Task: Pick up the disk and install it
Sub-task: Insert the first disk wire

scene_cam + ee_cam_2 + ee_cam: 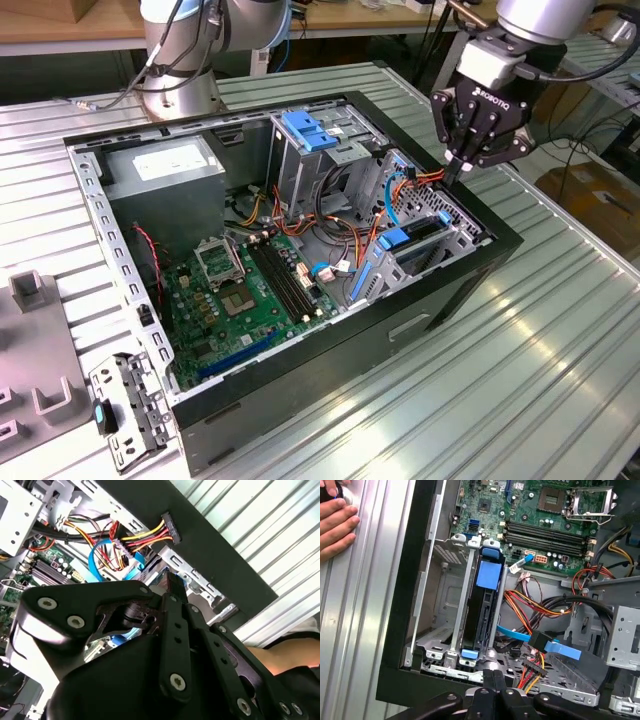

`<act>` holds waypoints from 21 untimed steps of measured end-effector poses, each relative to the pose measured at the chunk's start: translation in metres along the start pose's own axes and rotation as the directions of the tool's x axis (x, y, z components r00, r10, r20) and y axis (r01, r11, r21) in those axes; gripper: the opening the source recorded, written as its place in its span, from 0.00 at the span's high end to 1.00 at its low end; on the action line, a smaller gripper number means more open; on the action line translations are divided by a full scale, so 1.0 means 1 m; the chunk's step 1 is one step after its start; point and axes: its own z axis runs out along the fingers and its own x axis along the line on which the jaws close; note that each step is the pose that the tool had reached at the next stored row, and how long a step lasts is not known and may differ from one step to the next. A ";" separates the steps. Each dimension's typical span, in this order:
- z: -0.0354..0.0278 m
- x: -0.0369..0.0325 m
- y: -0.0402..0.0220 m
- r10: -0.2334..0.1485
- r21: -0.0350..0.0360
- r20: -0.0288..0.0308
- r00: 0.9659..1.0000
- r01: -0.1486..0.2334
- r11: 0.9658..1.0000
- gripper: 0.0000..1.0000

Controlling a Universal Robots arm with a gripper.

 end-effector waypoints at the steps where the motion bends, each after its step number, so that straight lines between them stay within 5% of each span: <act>1: 0.0001 0.0000 -0.0001 -0.025 0.001 0.000 1.000 0.025 1.000 0.89; 6: -0.0001 0.0000 -0.0006 -0.125 0.005 0.001 0.992 0.125 0.992 0.89; 18: 0.0001 -0.0030 -0.0224 -0.150 0.006 -0.001 0.989 0.150 0.989 0.89; 21: 0.0002 -0.0034 -0.0234 -0.181 0.007 0.000 0.983 0.181 0.983 0.76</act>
